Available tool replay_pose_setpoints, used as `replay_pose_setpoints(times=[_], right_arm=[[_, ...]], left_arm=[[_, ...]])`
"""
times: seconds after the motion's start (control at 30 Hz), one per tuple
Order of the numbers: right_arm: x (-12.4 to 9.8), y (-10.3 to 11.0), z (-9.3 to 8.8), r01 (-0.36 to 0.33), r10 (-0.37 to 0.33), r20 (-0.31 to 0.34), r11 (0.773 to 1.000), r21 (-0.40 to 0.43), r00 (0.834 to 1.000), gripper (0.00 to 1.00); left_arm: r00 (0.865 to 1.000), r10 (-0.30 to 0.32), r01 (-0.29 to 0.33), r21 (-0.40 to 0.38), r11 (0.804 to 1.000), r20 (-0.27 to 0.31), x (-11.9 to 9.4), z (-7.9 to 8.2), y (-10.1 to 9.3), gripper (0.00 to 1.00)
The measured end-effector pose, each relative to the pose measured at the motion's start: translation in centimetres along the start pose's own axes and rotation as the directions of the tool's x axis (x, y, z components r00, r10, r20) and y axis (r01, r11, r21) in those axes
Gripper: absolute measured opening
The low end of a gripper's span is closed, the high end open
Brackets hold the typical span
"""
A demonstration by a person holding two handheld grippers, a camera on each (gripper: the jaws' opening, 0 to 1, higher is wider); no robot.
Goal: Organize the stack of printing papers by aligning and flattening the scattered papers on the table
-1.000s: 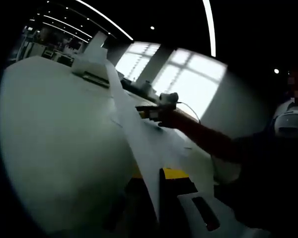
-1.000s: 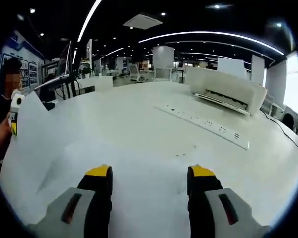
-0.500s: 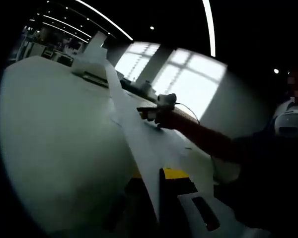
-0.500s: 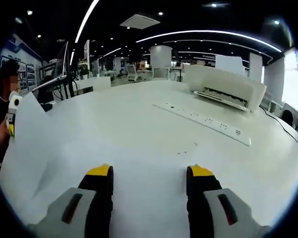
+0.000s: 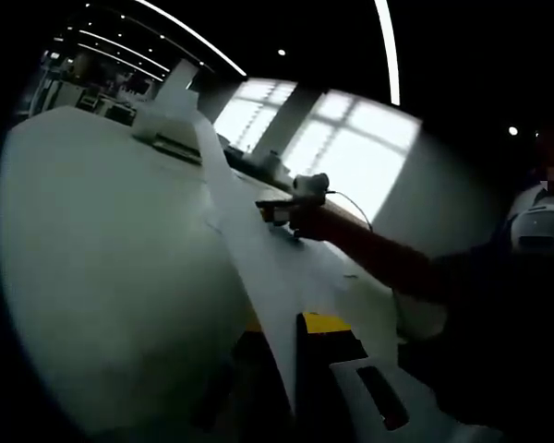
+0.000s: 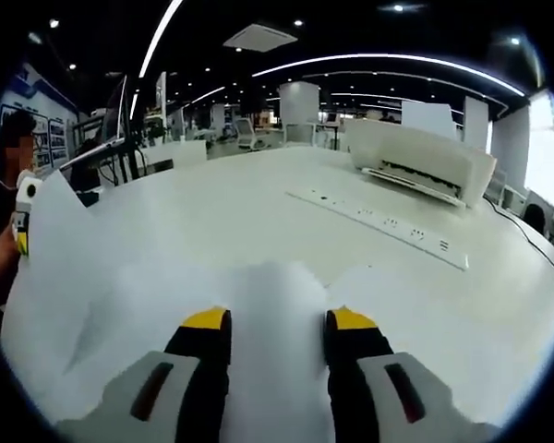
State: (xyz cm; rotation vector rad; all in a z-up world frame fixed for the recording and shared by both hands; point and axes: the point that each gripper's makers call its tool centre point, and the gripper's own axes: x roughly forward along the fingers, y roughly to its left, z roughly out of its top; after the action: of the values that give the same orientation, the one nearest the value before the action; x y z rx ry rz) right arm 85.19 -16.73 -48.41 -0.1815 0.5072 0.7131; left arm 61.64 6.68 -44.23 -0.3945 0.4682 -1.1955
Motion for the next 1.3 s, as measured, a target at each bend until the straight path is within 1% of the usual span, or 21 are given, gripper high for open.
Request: replay_pose_setpoints(times=[0.27, 0.43, 0.57, 0.6, 0.73, 0.83, 0.93, 1.0, 1.17, 1.3], right_arm=[[0.1, 1.1, 0.1, -0.012, 0.011, -0.022, 1.000, -0.024, 1.000, 0.24], [0.0, 1.4, 0.3, 0.018, -0.023, -0.042, 0.993, -0.115, 0.999, 0.20], [-0.1, 1.5, 0.4, 0.049, -0.062, -0.057, 0.979, -0.196, 0.996, 0.18], [-0.2, 1.5, 0.4, 0.066, -0.083, -0.067, 0.973, -0.220, 0.994, 0.18], [-0.2, 1.5, 0.5, 0.095, -0.120, -0.084, 0.962, -0.256, 0.989, 0.19], [-0.3, 1.3, 0.4, 0.104, -0.130, -0.089, 0.962, -0.251, 0.988, 0.20], [-0.4, 0.9, 0.3, 0.114, -0.133, -0.083, 0.973, -0.199, 0.988, 0.21], [-0.4, 0.8, 0.3, 0.111, -0.128, -0.082, 0.977, -0.183, 0.988, 0.21], [-0.1, 1.1, 0.2, 0.086, -0.104, -0.092, 0.979, -0.184, 0.990, 0.13], [-0.3, 1.3, 0.2, 0.081, -0.099, -0.089, 0.978, -0.190, 0.991, 0.10]], left_arm=[[1.000, 0.001, -0.001, 0.003, 1.000, 0.000, 0.0, 0.0, 0.0, 0.05], [1.000, 0.001, -0.001, 0.004, 1.000, 0.000, 0.2, 0.0, -0.2, 0.05], [1.000, 0.002, -0.002, 0.005, 1.000, 0.001, 0.1, 0.0, -0.1, 0.05], [1.000, 0.002, -0.002, 0.005, 1.000, 0.001, 0.1, 0.0, -0.1, 0.05], [1.000, 0.001, -0.001, 0.007, 1.000, 0.000, 0.1, 0.0, 0.0, 0.05], [1.000, 0.001, -0.001, 0.007, 1.000, 0.000, 0.0, 0.0, 0.0, 0.05], [1.000, 0.000, 0.000, 0.008, 1.000, 0.001, 0.0, 0.0, 0.0, 0.05], [1.000, -0.001, 0.001, 0.009, 1.000, 0.001, 0.0, 0.0, 0.0, 0.05], [1.000, -0.004, 0.004, 0.008, 1.000, 0.000, 0.0, 0.0, 0.0, 0.05], [1.000, -0.005, 0.005, 0.009, 1.000, 0.001, -0.1, 0.0, 0.0, 0.05]])
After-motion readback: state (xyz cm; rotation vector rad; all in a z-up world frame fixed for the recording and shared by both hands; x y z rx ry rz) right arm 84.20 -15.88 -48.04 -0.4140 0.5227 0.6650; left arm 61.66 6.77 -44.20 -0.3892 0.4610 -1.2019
